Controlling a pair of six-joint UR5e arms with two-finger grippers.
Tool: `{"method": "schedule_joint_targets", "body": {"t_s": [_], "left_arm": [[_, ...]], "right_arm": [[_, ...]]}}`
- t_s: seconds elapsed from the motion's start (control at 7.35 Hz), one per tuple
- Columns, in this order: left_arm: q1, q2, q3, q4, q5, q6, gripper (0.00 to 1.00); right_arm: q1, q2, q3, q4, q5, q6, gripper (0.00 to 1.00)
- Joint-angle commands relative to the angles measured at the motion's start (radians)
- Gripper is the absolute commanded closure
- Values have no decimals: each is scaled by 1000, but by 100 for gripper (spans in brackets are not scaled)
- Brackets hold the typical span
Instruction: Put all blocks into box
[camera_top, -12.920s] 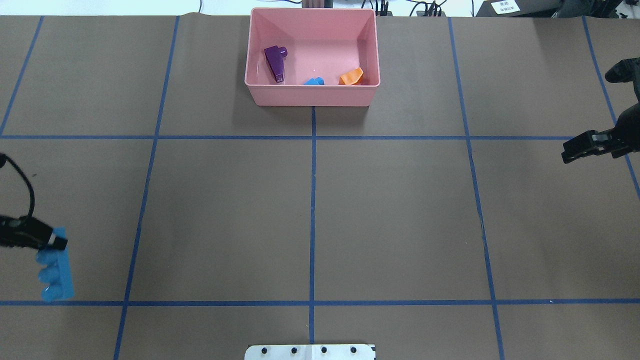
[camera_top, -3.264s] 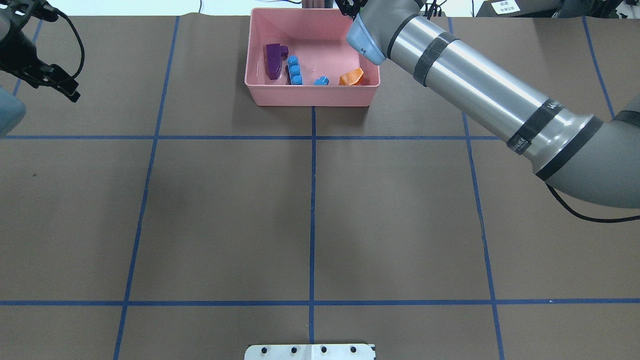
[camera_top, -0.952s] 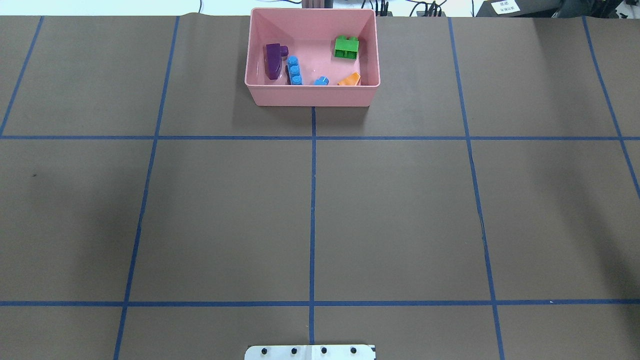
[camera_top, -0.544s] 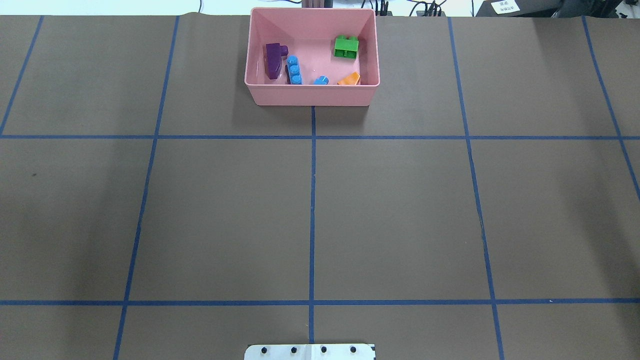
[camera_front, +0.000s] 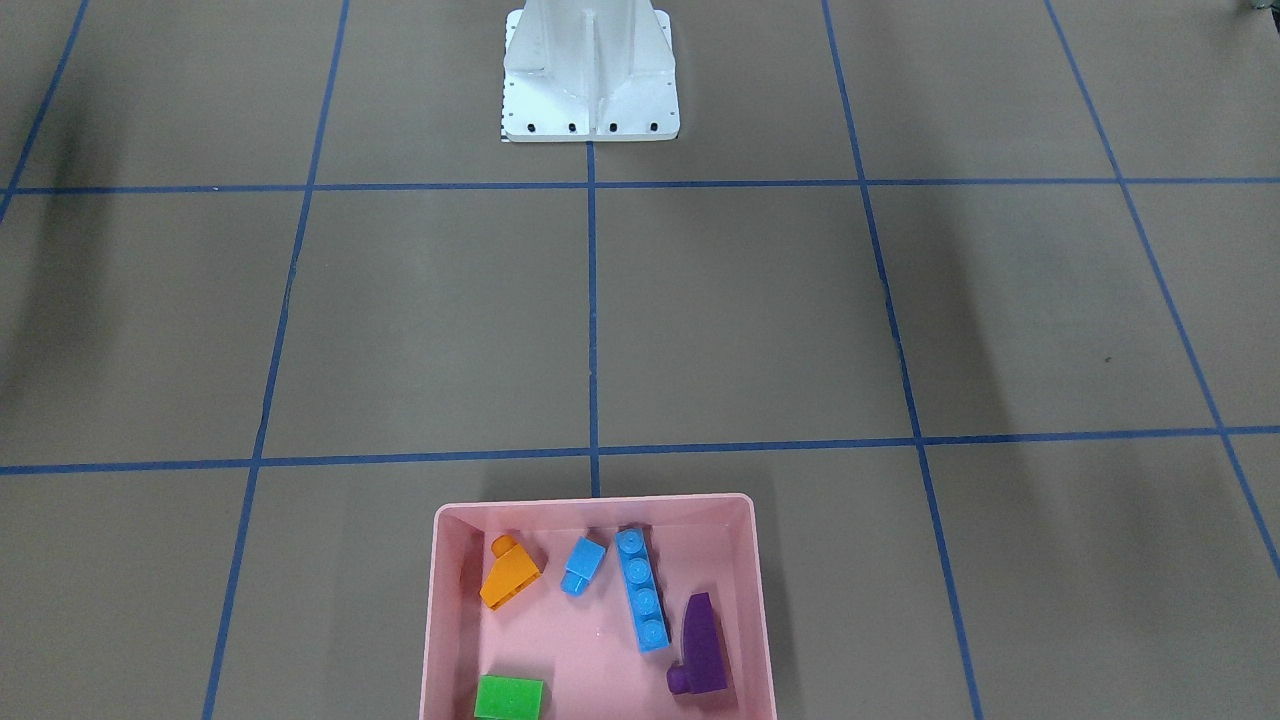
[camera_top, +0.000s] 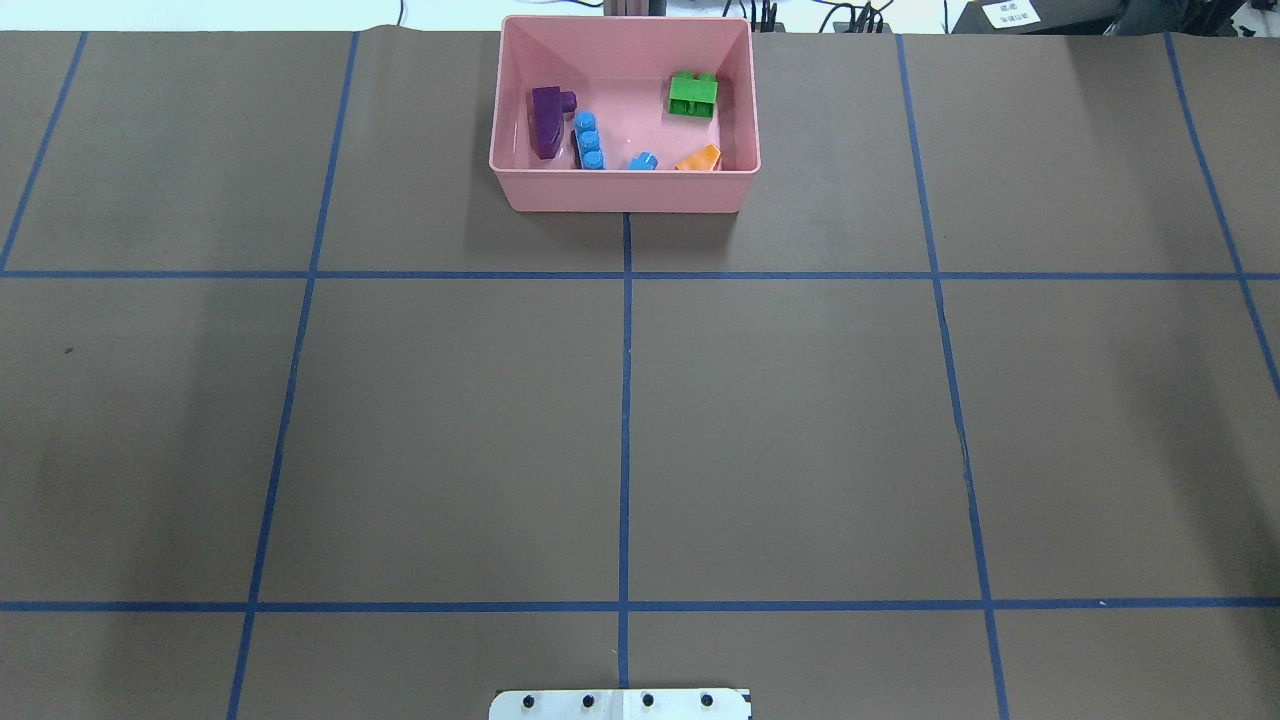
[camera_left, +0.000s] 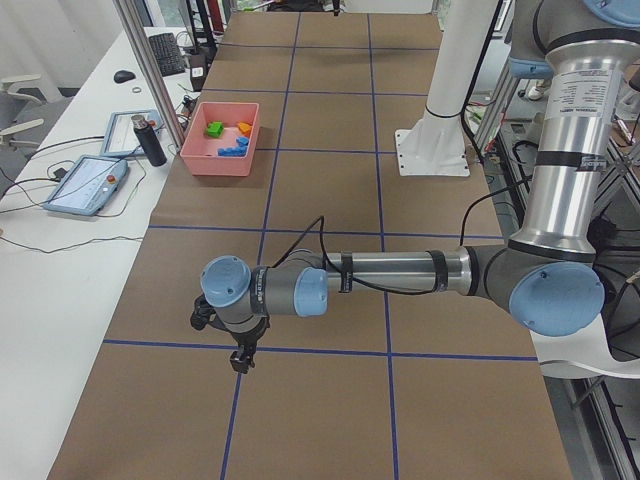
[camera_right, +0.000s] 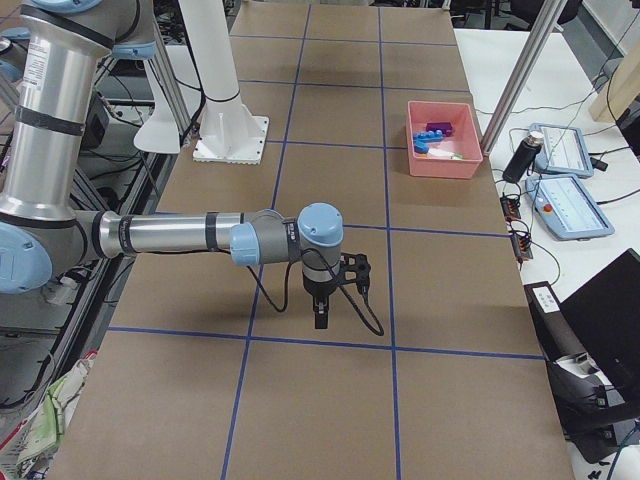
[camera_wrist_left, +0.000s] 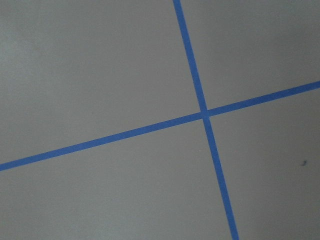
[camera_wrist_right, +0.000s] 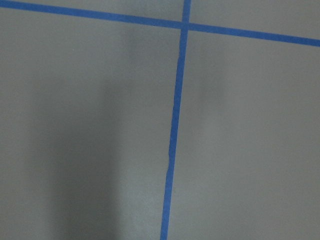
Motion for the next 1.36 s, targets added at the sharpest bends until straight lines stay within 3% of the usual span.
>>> {"method": "schedule_joint_targets", "body": {"t_s": [0.0,1.22], "left_arm": [[-15,6,-41,4,-8,-68,0],[-27,16,-52,-37,-2,-79,0]], "right_arm": [[-2,24,-2,0,0,21,0],[-27,44,-11,32,-1,21,0]]}}
